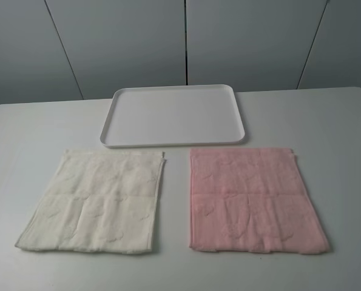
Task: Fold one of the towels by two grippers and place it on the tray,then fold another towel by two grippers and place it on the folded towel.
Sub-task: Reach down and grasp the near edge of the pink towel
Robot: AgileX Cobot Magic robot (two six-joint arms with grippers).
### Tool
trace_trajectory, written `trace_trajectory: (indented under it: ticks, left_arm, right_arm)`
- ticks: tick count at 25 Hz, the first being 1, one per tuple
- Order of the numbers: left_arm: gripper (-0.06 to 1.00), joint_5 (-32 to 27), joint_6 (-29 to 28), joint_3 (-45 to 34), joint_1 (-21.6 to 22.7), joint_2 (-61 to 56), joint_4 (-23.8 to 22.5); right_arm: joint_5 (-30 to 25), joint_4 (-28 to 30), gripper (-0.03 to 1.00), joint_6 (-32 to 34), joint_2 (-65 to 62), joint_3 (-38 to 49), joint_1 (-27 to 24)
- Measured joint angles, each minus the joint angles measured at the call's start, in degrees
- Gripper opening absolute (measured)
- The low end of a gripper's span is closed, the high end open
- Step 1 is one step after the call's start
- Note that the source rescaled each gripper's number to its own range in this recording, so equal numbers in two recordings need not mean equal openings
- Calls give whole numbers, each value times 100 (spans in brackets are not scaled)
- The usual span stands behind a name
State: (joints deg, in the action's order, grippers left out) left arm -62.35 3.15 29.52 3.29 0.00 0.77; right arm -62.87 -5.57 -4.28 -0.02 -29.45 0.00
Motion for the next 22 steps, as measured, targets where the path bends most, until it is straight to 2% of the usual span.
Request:
trace_trajectory:
  ticks: [22]
  left_arm:
    - [100, 0, 0, 0, 0, 0, 12]
  right_arm:
    - [0, 0, 100, 0, 0, 0, 0]
